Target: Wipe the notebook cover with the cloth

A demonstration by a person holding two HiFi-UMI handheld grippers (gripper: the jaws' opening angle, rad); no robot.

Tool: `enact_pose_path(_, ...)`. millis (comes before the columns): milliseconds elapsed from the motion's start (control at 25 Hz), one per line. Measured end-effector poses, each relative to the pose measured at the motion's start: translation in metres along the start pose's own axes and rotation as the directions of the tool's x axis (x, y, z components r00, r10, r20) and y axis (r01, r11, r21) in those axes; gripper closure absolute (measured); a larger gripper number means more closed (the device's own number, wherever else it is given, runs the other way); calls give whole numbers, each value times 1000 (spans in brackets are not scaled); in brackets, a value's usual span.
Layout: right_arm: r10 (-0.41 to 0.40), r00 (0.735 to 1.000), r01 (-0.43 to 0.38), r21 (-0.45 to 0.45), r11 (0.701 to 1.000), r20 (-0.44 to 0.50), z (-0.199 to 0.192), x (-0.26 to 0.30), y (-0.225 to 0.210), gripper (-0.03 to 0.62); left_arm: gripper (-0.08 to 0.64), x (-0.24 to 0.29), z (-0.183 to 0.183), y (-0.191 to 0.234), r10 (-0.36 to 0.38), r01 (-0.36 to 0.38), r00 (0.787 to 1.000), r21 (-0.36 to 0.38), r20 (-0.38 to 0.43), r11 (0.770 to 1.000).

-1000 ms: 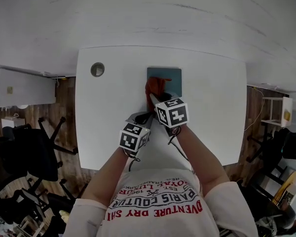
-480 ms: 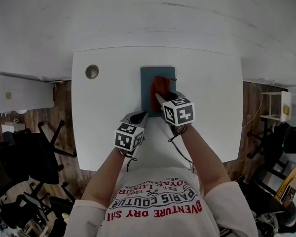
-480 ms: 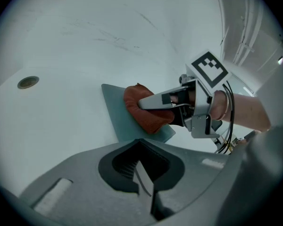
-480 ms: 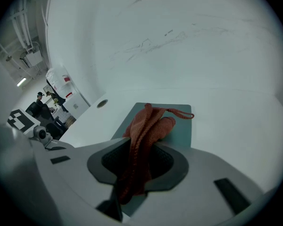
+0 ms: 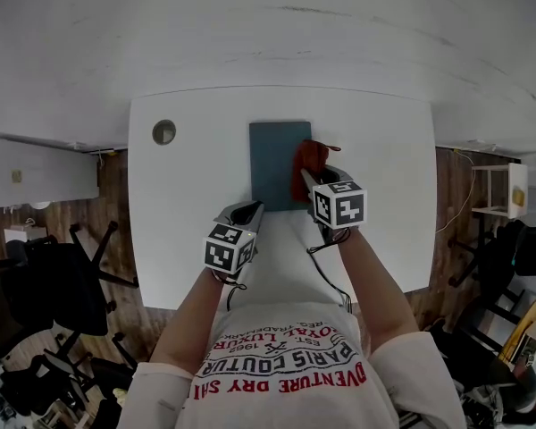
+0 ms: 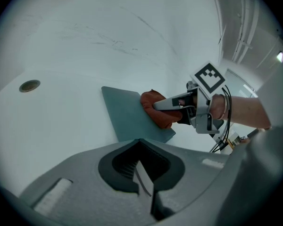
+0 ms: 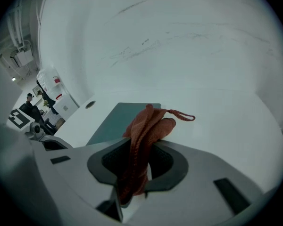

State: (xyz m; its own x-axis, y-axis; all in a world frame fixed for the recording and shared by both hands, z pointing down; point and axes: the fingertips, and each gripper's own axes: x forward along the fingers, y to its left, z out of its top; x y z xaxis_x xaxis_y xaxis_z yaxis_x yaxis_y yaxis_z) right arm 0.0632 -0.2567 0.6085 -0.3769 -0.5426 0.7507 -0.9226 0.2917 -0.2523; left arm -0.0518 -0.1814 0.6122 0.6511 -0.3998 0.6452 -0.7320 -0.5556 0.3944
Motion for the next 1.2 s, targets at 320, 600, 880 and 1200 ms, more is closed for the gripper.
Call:
enact_pose_path(320, -129, 992, 129, 2, 992, 17, 0, -27, -34, 508, 551, -8, 3, 9, -16, 19, 999, -93, 35, 996)
enact_pose_path(600, 16, 997, -11, -62, 998, 81, 13, -40, 26, 509, 551, -6, -5, 5, -15, 15, 1000, -73, -8, 997)
enact_pose_path(880, 221, 975, -222, -142, 965, -21, -9, -25, 100, 512, 551, -6, -5, 5, -28, 26, 999, -89, -24, 996)
enact_pose_path(1200, 235, 966, -249, -137, 959, -106, -35, 8, 124, 516, 551, -6, -5, 7, -27, 24, 999, -86, -27, 996)
